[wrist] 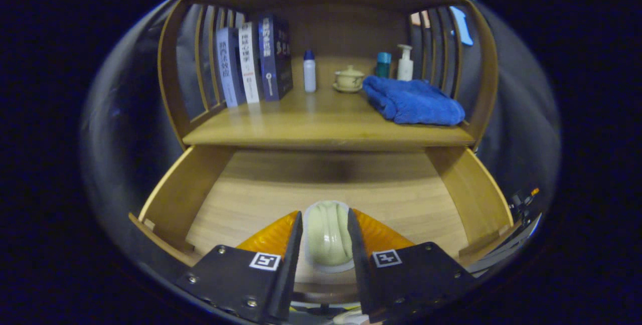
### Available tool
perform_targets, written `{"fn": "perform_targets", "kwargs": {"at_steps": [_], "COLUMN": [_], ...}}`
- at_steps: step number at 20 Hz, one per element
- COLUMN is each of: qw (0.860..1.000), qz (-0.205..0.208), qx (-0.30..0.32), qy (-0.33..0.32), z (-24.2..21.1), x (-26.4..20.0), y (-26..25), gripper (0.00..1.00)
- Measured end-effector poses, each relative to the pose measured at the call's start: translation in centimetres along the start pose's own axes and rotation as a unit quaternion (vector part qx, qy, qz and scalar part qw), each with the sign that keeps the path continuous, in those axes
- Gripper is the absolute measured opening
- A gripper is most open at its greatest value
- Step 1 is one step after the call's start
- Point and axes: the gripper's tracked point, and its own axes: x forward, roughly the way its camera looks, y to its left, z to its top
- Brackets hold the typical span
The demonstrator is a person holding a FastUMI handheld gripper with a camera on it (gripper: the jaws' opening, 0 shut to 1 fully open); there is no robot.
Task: Pull open the drawer, take out the items inside it, and place them on the countertop above the cabinet.
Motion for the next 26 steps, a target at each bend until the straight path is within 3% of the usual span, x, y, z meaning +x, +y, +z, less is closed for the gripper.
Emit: {"fn": "perform_targets", "kwargs": {"at_steps": [7, 8, 11, 13, 22, 26], "qw": [0.994, 0.996, 0.998, 0.999, 0.994, 0.99], "qz": [0.005, 0.003, -0.018, -0.015, -0.022, -0.015], "qx": [-0.009, -0.006, -0.008, -0.01, -0.002, 0.01], "qy": [0.105, 0.094, 0.067, 0.036, -0.102, -0.137], "z": [-3.2, -2.7, -1.6, -0.3, 8.9, 13.4], "x": [2.8, 3.4, 2.7, 2.4, -2.9, -2.0], "y": [-0.4, -0.5, -1.7, -1.3, -0.1, 0.2], "gripper": [0.52, 0.21, 0.24, 0.12, 0.12, 0.12]}}
